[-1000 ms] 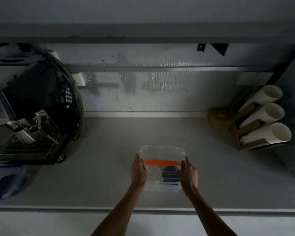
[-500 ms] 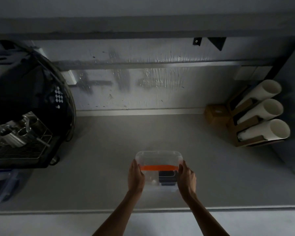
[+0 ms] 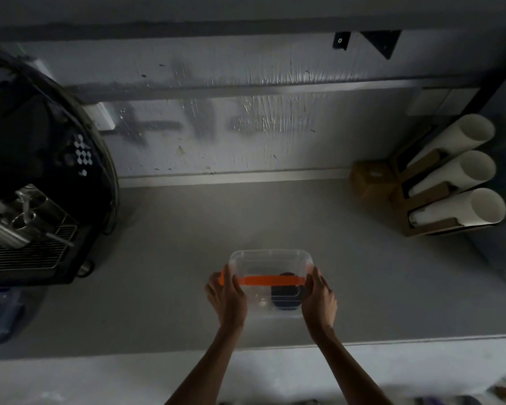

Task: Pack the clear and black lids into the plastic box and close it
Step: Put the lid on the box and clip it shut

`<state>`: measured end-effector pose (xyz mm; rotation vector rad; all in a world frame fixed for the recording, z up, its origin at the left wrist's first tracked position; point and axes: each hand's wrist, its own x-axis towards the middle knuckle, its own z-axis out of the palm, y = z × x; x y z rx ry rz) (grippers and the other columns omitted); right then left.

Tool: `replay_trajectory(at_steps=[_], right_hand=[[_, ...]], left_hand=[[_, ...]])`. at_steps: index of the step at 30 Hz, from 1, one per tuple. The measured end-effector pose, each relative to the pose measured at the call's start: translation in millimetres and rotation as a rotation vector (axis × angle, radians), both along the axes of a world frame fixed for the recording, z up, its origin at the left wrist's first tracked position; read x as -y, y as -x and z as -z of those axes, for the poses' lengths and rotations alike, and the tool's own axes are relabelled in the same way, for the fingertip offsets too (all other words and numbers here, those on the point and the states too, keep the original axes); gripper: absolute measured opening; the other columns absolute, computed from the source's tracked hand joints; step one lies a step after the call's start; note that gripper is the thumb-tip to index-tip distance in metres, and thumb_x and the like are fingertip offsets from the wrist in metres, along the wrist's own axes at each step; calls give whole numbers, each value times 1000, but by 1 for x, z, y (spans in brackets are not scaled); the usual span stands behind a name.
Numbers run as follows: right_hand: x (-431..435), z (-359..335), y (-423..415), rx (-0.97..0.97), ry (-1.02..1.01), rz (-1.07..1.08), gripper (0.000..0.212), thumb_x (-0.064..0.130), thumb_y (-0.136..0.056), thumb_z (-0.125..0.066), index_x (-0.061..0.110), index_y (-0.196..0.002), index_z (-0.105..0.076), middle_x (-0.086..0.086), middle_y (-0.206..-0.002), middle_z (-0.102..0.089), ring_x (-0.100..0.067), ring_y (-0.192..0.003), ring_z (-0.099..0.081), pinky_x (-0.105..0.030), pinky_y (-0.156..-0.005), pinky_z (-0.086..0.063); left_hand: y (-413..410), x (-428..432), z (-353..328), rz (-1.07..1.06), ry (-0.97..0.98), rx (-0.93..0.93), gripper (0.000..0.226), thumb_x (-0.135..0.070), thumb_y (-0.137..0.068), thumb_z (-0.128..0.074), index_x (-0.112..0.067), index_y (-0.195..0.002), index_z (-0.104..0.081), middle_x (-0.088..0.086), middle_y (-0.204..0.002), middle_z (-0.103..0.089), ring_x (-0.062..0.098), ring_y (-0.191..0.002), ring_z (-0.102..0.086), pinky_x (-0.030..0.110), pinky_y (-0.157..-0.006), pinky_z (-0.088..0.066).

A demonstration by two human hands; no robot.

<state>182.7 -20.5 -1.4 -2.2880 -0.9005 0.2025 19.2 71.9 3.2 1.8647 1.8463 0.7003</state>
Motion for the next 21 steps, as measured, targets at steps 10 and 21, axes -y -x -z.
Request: replay_trajectory(at_steps=[10,21], right_hand=[[3,4,-6,-410,150,146,87,72,-81,-34,30,-155,-15,-12,-162,-15,-40,-146,-20,-59,-116,-24],[5,-7,-11,-851,-103,27,96,66,-80,-49,21,-156,-10,-21,-150,-42,-38,-128,-54,-58,-101,-47]], left_hand=[[22,-11,1,-21,645,639,80,-53,-91,-54,-22,-154,-16,-3,-156,-27,20,-146,-27,39,-121,-20],[28,-19,-10,-5,519,504,46,-38,-88,-66,-9,-122,-59,13,-118,-67,26,-103,-66,24,-71,-45]])
